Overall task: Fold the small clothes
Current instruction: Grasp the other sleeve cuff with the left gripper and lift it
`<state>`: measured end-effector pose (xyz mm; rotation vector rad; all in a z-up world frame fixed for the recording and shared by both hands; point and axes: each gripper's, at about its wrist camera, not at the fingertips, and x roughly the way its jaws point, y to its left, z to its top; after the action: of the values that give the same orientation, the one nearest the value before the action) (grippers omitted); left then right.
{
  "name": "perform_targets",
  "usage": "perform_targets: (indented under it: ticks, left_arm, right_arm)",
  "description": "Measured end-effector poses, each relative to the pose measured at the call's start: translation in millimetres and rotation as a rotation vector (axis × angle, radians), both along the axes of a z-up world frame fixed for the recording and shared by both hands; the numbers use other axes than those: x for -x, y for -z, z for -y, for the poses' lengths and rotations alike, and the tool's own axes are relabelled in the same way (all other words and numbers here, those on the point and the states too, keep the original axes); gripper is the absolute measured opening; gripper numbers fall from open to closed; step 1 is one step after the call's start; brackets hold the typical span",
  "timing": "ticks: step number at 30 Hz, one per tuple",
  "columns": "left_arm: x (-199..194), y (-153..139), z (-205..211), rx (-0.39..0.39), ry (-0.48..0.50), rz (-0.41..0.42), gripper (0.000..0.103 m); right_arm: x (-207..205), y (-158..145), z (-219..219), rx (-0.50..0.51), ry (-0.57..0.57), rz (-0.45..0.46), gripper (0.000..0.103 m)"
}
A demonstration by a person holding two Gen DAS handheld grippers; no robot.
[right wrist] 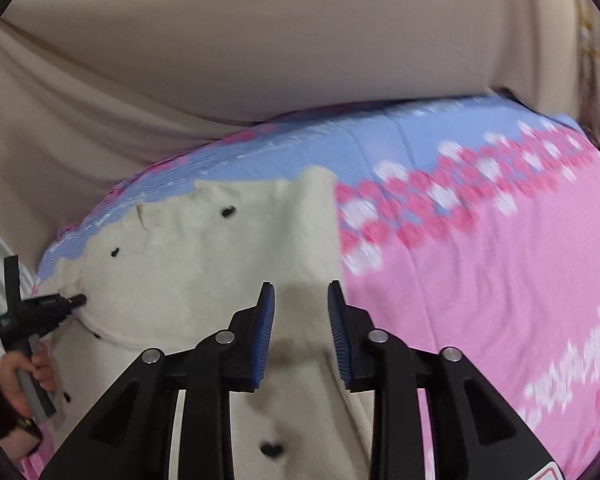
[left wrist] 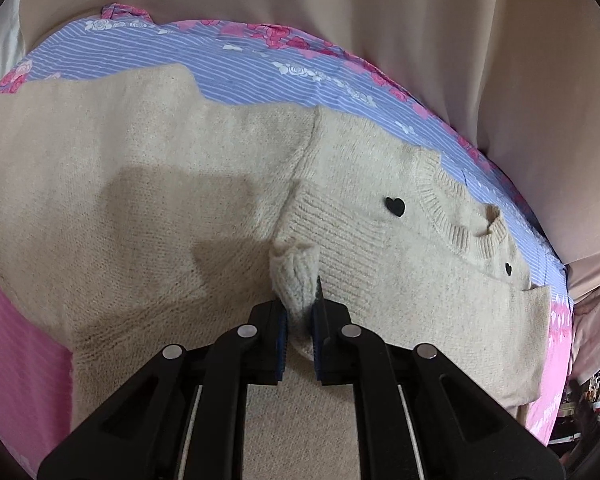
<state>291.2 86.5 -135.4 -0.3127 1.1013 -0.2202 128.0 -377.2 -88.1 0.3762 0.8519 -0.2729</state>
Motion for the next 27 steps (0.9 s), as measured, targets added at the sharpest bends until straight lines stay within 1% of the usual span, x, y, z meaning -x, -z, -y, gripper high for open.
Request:
perform_targets:
  ticks: [1,3,5,6,7,8,9,10,12,13,14,15,17,18,20,21,22,23,24,25,26,27]
  left_arm:
    - [1,-1,-1,0.001,-0.005,0.002,0.009]
    - [4,-3,-4,0.008,-0.024,0.006,0.009]
    - [7,-6,-9,0.001,-0.044,0.018,0.009]
    - [8,-6,-10,-0.004,-0.046,0.018,0.009]
    - [8,-4,-10,-0.012,-0.041,0.012,0.009]
    - [8,-2,-10,-0.017,-0.036,0.009,0.01]
    - [8,-2,-10,-0.023,-0.033,0.015,0.01]
    - [8,-2,-11,-0.023,-0.033,0.017,0.01]
    - [7,-1,-12,-0.013,-0.042,0.014,0.01]
    - [7,-1,-13,-0.007,-0.048,0.013,0.011]
    - [7,0,-13,-0.003,-0.055,0.01,0.011]
    - [7,0,-13,-0.003,-0.058,0.011,0.011]
    - [8,0,-12,-0.013,-0.059,0.017,0.012]
    - [9,0,-12,-0.022,-0.057,0.022,0.012]
    - [10,0,-12,-0.03,-0.057,0.022,0.012]
    - [10,-1,-12,-0.032,-0.054,0.022,0.012]
    - [9,-1,-13,-0.033,-0.053,0.02,0.012]
    - [9,0,-13,-0.032,-0.053,0.019,0.013]
    - [9,0,-13,-0.032,-0.053,0.019,0.013]
    - [9,0,-13,-0.032,-0.055,0.023,0.013]
    - [9,1,-13,-0.03,-0.059,0.024,0.013]
    - [10,1,-13,-0.024,-0.067,0.026,0.013]
  right_arm:
    - [-22,0,4,-0.01,-0.025,-0.004,0.014]
    - [-63,15,17,-0.047,-0.038,-0.045,0.013]
    - [-98,42,30,-0.075,-0.03,-0.11,0.013]
    - [-111,61,38,-0.075,-0.021,-0.164,0.011]
    - [-119,77,46,-0.068,-0.016,-0.216,0.005]
    - [-118,76,50,-0.078,-0.021,-0.175,0.005]
    - [-118,71,55,-0.099,-0.007,-0.177,0.005]
    - [-115,62,61,-0.134,0.009,-0.156,0.011]
    - [-109,41,68,-0.143,0.033,-0.085,0.016]
    - [-111,35,72,-0.139,0.039,-0.075,0.021]
    - [-116,32,76,-0.134,0.043,-0.08,0.022]
    - [-122,34,81,-0.133,0.04,-0.091,0.022]
    - [-135,45,83,-0.15,0.013,-0.102,0.015]
    - [-143,55,82,-0.157,-0.005,-0.122,0.014]
    - [-159,78,79,-0.108,-0.03,-0.199,0.005]
    - [-158,79,82,-0.096,-0.032,-0.175,0.005]
    - [-158,76,87,-0.085,0.005,-0.175,0.005]
    - [-156,69,89,-0.073,0.042,-0.168,0.009]
    - [-151,58,88,-0.068,0.056,-0.138,0.009]
    - [-143,47,84,-0.085,0.048,-0.091,0.009]
    - [-138,41,79,-0.101,0.04,-0.069,0.009]
    - [-135,42,72,-0.11,0.022,-0.071,0.009]
